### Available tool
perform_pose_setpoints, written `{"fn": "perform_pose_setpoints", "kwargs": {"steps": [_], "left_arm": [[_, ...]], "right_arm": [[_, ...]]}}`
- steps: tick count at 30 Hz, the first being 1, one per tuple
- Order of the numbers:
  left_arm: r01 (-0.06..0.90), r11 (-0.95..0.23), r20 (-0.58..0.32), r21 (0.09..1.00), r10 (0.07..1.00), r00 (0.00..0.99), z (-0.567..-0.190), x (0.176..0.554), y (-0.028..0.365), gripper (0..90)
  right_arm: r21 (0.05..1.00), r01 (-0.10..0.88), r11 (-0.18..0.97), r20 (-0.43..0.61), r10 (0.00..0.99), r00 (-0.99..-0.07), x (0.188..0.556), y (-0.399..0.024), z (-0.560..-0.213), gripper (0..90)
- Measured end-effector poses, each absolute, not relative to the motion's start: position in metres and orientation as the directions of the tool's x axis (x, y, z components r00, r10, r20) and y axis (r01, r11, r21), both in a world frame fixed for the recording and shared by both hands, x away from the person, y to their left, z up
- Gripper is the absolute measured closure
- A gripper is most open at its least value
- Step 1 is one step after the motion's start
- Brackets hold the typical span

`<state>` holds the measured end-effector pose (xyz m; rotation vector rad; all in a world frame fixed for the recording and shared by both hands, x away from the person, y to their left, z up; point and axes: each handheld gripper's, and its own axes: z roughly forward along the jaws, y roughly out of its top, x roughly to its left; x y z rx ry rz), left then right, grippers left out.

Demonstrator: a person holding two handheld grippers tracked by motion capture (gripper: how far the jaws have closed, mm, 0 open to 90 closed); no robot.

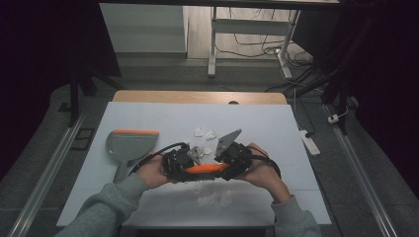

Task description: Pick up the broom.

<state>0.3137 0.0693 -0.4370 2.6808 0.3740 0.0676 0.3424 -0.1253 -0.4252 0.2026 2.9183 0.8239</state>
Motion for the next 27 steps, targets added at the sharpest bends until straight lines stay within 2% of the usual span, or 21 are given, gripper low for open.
{"fn": "perform_pose_setpoints", "kwargs": {"steps": [1,2,3,4,9,12,17,18,19,20,21,22,24,27], "left_arm": [[0.243,-0.876,-0.011,0.417,0.262,0.965,-0.436,0.313,0.069,78.2],[0.237,-0.878,-0.016,0.415,0.253,0.967,-0.436,0.314,0.068,78.2],[0.228,-0.882,-0.016,0.413,0.244,0.970,-0.435,0.313,0.068,78.2],[0.222,-0.884,-0.018,0.411,0.236,0.972,-0.435,0.313,0.067,78.2],[0.212,-0.886,-0.054,0.413,0.209,0.977,-0.435,0.315,0.070,78.0],[0.196,-0.881,-0.036,0.431,0.200,0.979,-0.434,0.315,0.074,77.0],[0.224,-0.842,-0.043,0.490,0.233,0.972,-0.429,0.318,0.081,74.0],[0.232,-0.834,-0.013,0.500,0.261,0.965,-0.428,0.318,0.083,62.6],[0.237,-0.828,-0.005,0.508,0.272,0.962,-0.428,0.319,0.085,56.7],[0.252,-0.815,-0.002,0.522,0.294,0.956,-0.428,0.319,0.088,56.7],[0.275,-0.795,0.012,0.541,0.335,0.942,-0.428,0.320,0.092,46.2],[0.298,-0.775,0.016,0.558,0.369,0.929,-0.428,0.320,0.096,46.2],[0.332,-0.732,0.020,0.596,0.426,0.905,-0.427,0.319,0.104,37.8],[0.364,-0.670,0.043,0.648,0.509,0.860,-0.427,0.313,0.119,34.0]], "right_arm": [[0.509,0.066,0.858,-0.071,0.118,-0.991,0.341,-0.123,-0.428,53.5],[0.500,0.054,0.865,-0.075,0.105,-0.992,0.339,-0.122,-0.429,57.2],[0.500,0.054,0.865,-0.075,0.105,-0.992,0.339,-0.122,-0.429,57.2],[0.486,0.018,0.874,-0.089,0.070,-0.994,0.336,-0.120,-0.431,63.7],[0.486,-0.028,0.874,-0.103,0.026,-0.994,0.332,-0.120,-0.432,66.7],[0.487,-0.040,0.872,-0.115,0.018,-0.993,0.330,-0.120,-0.432,67.5],[0.525,-0.028,0.851,-0.099,0.028,-0.995,0.333,-0.123,-0.430,68.8],[0.543,-0.018,0.840,-0.093,0.039,-0.995,0.335,-0.126,-0.429,69.8],[0.547,-0.008,0.837,-0.094,0.052,-0.994,0.336,-0.127,-0.429,69.9],[0.547,-0.008,0.837,-0.094,0.052,-0.994,0.336,-0.127,-0.429,69.9],[0.551,0.012,0.834,-0.104,0.082,-0.991,0.339,-0.131,-0.429,70.0],[0.551,0.012,0.834,-0.104,0.082,-0.991,0.339,-0.131,-0.429,70.0],[0.558,0.039,0.829,-0.101,0.114,-0.988,0.343,-0.135,-0.429,70.0],[0.559,0.069,0.827,-0.105,0.153,-0.983,0.347,-0.139,-0.429,70.0]]}}
